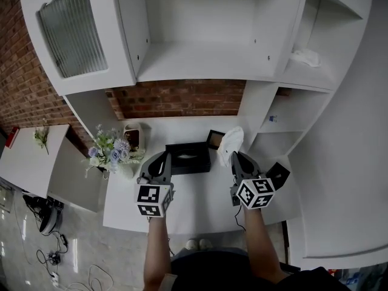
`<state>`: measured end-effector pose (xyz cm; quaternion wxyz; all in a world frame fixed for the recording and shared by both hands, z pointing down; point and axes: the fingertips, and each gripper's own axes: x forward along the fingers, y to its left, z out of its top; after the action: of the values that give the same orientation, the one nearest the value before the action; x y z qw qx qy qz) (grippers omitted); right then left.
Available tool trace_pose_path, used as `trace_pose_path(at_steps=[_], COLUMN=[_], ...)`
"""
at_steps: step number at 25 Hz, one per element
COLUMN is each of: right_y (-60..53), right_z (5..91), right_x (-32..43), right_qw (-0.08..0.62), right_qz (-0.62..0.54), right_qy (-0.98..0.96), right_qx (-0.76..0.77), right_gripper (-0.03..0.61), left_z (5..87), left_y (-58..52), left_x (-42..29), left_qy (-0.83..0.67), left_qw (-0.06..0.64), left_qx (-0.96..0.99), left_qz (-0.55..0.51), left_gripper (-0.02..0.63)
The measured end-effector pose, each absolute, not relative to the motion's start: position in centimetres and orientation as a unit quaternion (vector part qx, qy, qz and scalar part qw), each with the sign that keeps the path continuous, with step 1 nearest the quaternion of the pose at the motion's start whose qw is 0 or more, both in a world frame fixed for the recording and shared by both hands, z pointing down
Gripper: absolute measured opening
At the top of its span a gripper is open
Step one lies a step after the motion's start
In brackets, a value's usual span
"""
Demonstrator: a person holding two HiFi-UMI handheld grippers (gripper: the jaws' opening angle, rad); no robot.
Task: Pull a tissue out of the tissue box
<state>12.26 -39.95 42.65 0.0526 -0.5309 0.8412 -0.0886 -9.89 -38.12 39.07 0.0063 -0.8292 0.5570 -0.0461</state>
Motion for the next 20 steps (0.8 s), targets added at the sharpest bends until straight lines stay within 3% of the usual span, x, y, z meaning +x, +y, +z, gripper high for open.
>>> trace_pose_path(at_steps=[20], right_y=[-39.8], right_z=[43.7], right_x=[11.0], right_qw=[0.021], right_qz=[-0.087], right_qy=[0.851], right_qx=[-0.518], right_gripper=[0.000], left_z=[40.5], left_y=[-38.1], left_x=[-10.0], left_qy=[0.555], left_qw=[-0.009], left_qx=[-0.830], left_qz=[-0.052], left_gripper=[0.009])
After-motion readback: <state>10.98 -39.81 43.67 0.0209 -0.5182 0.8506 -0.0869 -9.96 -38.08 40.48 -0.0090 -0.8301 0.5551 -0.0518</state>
